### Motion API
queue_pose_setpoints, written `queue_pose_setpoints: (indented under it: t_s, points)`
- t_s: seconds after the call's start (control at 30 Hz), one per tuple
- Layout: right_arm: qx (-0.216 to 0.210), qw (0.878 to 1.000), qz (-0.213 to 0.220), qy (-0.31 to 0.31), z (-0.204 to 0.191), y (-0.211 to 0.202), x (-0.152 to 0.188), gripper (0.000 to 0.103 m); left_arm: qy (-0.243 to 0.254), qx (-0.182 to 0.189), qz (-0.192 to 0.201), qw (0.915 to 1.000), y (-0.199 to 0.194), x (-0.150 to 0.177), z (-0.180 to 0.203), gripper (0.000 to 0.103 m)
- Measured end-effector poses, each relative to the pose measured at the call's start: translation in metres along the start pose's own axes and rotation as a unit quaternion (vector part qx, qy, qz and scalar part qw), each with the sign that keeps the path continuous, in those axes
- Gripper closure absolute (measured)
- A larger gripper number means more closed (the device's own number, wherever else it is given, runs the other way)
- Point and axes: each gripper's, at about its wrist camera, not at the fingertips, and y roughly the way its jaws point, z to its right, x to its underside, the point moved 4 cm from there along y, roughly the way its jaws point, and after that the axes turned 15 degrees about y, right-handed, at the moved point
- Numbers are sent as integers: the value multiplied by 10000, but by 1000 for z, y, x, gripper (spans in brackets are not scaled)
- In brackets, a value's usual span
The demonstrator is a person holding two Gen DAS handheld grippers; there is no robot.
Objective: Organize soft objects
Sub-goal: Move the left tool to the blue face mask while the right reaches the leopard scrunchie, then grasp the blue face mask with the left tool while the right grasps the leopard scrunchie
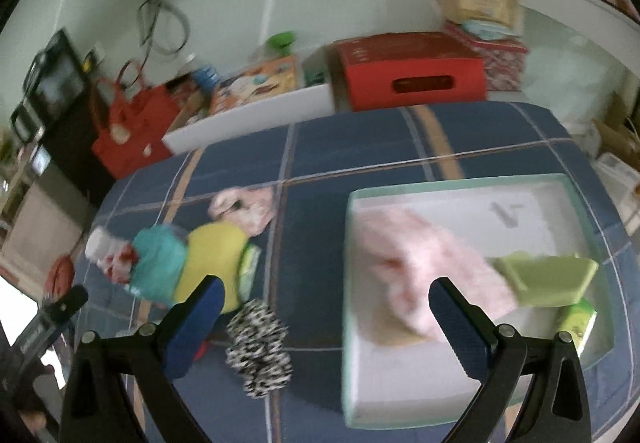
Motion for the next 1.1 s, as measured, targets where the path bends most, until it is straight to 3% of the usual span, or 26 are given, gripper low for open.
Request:
queue_pose_setpoints:
  t_s: [0.27,0.5,0.77,1.1]
  points:
    - [-8,9966,-650,-496,-33,34,42,0,-90,231,-309,9992,18,19,-4,0]
    - [167,9896,-1317,-559,-33,67,70,0,-205,362,-740,9964,39,30,-5,0]
    - [290,9837,-1605,-759,-35,82,83,0,-237,495,-1199,9913,62,43,-2,0]
    - [542,9772,-1800,-992,-34,100,94,0,-331,425,-1458,9878,75,49,-8,0]
